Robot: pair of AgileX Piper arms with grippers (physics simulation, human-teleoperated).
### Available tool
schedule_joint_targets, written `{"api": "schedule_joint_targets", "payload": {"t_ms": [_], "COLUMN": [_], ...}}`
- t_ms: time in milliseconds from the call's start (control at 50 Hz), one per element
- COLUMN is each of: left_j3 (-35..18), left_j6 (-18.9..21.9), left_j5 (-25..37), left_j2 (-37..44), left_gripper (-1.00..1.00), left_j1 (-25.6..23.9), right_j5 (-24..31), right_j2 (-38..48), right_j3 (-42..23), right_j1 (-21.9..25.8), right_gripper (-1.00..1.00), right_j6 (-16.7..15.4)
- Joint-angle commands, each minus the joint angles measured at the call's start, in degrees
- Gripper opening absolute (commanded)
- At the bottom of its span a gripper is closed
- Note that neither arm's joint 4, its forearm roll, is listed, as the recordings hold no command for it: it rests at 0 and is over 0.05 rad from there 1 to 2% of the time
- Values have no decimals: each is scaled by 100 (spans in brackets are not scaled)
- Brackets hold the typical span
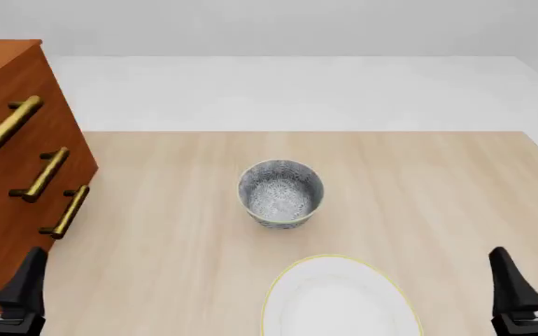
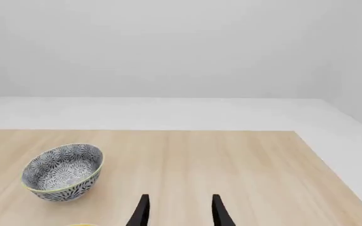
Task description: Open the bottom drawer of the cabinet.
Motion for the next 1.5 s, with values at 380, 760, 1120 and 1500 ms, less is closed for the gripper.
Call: {"api": "schedule_joint_targets", "payload": {"t_ms": [380, 760, 1120, 1500], "left_j3": [8, 10, 6, -154], "left_j6": [2674, 6151, 7478, 7752], "left_j5": [-1264, -7011, -7011, -7011], "left_j2": [432, 7363, 8015, 8560], "left_gripper": [100, 100, 100, 100], "left_j1": [-729, -1527, -1239, -894], "right_j5": [-22, -59, -70, -52], "right_j2": [11, 33, 44, 33], "right_j3": [-17, -2, -1, -9], "right_j1": [11, 11, 11, 12], "right_gripper": [100, 100, 100, 100], "right_j6": [-74, -73, -72, -73]}}
